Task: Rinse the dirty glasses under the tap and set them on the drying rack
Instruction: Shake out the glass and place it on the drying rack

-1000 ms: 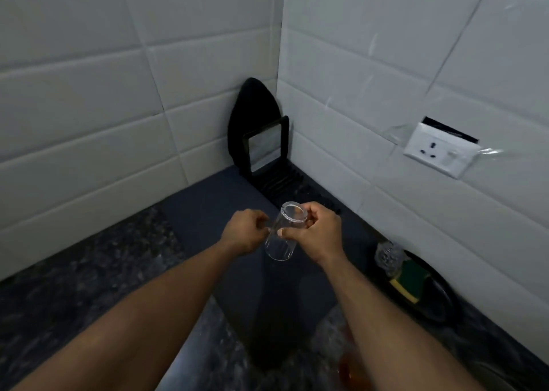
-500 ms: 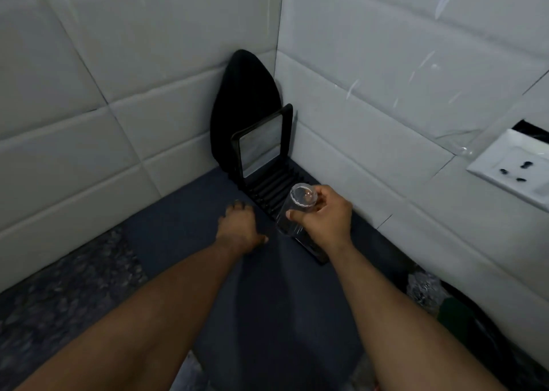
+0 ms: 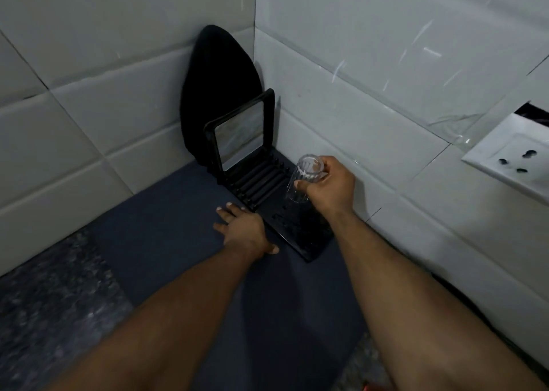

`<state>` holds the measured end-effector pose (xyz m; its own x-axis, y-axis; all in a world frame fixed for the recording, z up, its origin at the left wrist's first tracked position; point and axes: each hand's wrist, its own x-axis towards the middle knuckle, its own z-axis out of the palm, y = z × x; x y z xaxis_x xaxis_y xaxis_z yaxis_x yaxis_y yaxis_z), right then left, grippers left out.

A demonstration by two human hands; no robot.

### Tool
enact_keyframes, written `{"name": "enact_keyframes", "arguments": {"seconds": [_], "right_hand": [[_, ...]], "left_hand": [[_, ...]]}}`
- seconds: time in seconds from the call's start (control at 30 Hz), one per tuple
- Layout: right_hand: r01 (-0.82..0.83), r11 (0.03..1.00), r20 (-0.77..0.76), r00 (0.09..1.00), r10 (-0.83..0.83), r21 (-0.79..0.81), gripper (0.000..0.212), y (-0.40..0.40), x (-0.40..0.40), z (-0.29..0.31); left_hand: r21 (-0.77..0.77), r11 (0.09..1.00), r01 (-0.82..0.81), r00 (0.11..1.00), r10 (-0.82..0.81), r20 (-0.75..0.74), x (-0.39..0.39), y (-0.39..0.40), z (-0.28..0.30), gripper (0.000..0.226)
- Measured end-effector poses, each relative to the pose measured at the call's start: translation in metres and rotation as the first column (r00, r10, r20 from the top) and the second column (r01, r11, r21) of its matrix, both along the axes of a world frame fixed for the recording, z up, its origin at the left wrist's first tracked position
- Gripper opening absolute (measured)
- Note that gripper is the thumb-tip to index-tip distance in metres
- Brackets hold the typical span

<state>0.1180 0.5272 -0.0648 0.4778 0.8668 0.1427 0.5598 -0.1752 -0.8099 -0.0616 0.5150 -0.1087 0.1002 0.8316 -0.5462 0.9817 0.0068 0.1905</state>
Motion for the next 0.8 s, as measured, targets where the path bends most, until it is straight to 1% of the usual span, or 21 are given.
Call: {"name": "enact_keyframes", "arguments": {"seconds": [0.13,0.27,0.43,0.6,0.7,0.73,0.8], "right_hand": [[-0.009,1.0,0.024,1.0,0.01,-0.022,0.057,0.008,0.008,-0.005],[-0.028,0.999,0.012,1.0,0.029,-0.031,0.055,0.012,0.007,-0.008],[-0.025,0.999,0.019,0.999,0.025,-0.021,0.057,0.008,0.006,-0.01],[-0.045,0.998,0.016,0.999,0.046,-0.047,0.062,0.002,0.004,-0.009],[-0.051,0.997,-0.008,0.999,0.05,-0.059,0.064,-0.008,0.0,-0.008],[-0.046,0.997,-0.01,0.999,0.046,-0.063,0.066,-0.013,-0.001,-0.007],[-0.033,0.997,-0.018,0.999,0.031,-0.077,0.073,-0.024,-0.001,-0.003]], "left_hand": [[-0.05,0.999,0.013,0.999,-0.015,-0.033,0.005,0.007,0.002,0.132],[-0.067,0.998,0.018,0.999,-0.021,-0.051,0.009,0.01,0.002,0.123],[-0.072,0.997,0.005,0.998,-0.01,-0.057,0.01,0.009,0.002,0.122],[-0.044,0.999,-0.013,0.999,0.011,-0.052,0.01,0.007,0.003,0.124],[-0.023,0.999,-0.024,0.999,0.023,-0.044,0.007,0.004,-0.001,0.13],[-0.008,1.0,-0.023,0.999,0.022,-0.034,0.005,0.002,-0.002,0.129],[0.028,1.0,-0.005,1.0,0.006,-0.028,0.005,-0.006,-0.005,0.119]]}}
